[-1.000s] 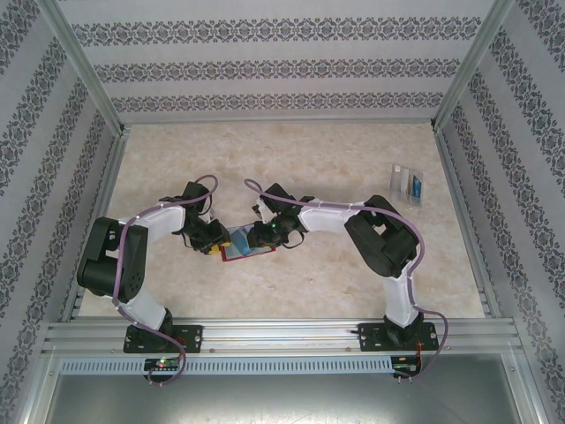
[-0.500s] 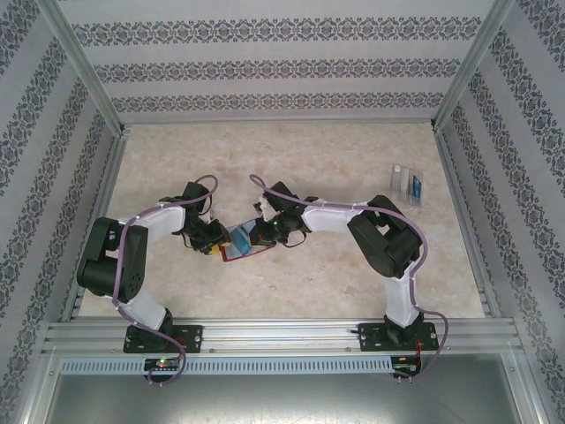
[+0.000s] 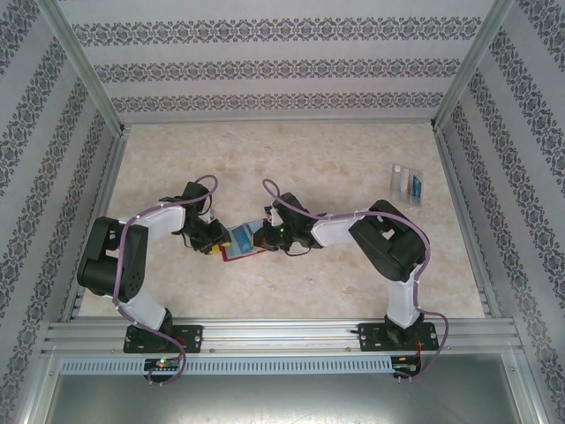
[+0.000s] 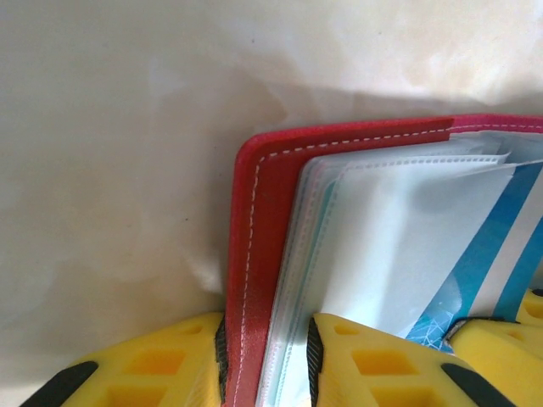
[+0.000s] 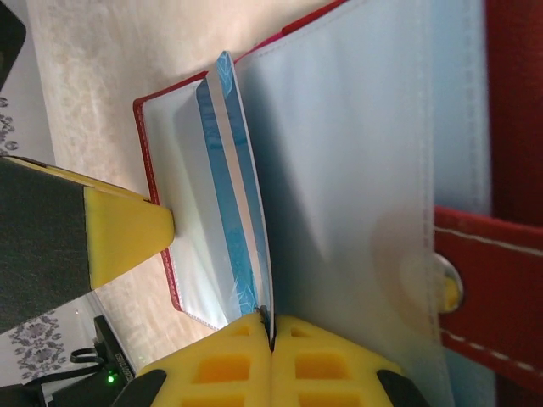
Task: Put the credit cards into the card holder
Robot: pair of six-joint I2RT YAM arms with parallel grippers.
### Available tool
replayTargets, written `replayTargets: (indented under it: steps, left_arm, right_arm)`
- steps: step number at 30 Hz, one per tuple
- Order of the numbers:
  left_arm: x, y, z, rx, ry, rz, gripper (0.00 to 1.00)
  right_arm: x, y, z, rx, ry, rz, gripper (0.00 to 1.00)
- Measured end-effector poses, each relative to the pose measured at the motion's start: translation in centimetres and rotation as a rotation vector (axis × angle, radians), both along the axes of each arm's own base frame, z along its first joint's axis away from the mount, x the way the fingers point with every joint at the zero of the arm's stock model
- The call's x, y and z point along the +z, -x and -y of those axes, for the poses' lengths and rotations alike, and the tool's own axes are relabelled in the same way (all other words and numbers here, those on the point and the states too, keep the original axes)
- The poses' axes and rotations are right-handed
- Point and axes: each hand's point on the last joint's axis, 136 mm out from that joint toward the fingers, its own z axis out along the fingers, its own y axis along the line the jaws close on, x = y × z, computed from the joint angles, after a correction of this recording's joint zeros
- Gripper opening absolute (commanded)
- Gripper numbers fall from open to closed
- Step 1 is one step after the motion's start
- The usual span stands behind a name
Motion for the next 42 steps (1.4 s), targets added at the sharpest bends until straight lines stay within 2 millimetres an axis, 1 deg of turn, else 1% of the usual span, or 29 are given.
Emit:
replayTargets:
  steps: [5, 15, 17, 18, 21, 26, 31, 33, 36, 40, 41, 42]
  left_arm:
    - [0.0, 0.0, 0.2, -0.001, 0.009, -0.003, 0.31]
    - [0.0, -0.2, 0.3, -0.003, 0.015, -0.006, 0.31]
    - [0.0, -0.2, 0.3, -0.003, 0.015, -0.009, 0.32]
    - [0.0, -0.2, 0.3, -0.003, 0.016, -0.009, 0.32]
    - [0.0, -0.2, 0.3, -0.003, 0.017, -0.01, 0.32]
    - [0.0, -0.2, 0.4, -0.004, 0.021, -0.011, 0.32]
    - [0.0, -0.2, 0.4, -0.004, 0.021, -0.011, 0.32]
    - [0.0, -0.3, 0.4, -0.003, 0.021, -0.011, 0.32]
    - [0.0, -0.2, 0.4, -0.003, 0.022, -0.011, 0.32]
    - [0.0, -0.3, 0.4, -0.003, 0.022, -0.009, 0.33]
    - [0.1, -0.3, 0.4, -0.003, 0.021, -0.008, 0.33]
    - [0.1, -0.3, 0.4, -0.003, 0.022, -0.007, 0.33]
  right_arm:
    - [0.5, -0.3, -0.4, -0.025, -0.025, -0.008, 0.0]
    - [0.7, 0.5, -2.0, -0.027, -0.034, -0.016, 0.0]
    - [0.7, 0.5, -2.0, -0.026, -0.033, -0.016, 0.15]
    - [0.6, 0.5, -2.0, -0.026, -0.031, -0.015, 0.2]
    - [-0.1, 0.6, -1.4, -0.019, 0.009, -0.002, 0.3]
    - [0.9, 0.1, -0.6, 0.003, 0.08, 0.071, 0.39]
    - [1.7, -1.1, -0.2, 0.025, 0.127, 0.14, 0.38]
    - [1.8, -1.6, -0.3, 0.037, 0.139, 0.161, 0.38]
    - [1.4, -2.3, -0.8, 0.051, 0.156, 0.183, 0.39]
    - [0.1, -2.3, -1.0, 0.066, 0.188, 0.18, 0.41]
    - [0.2, -2.4, -1.1, 0.07, 0.188, 0.187, 0.39]
    - [0.3, -2.3, -1.3, 0.075, 0.191, 0.193, 0.35]
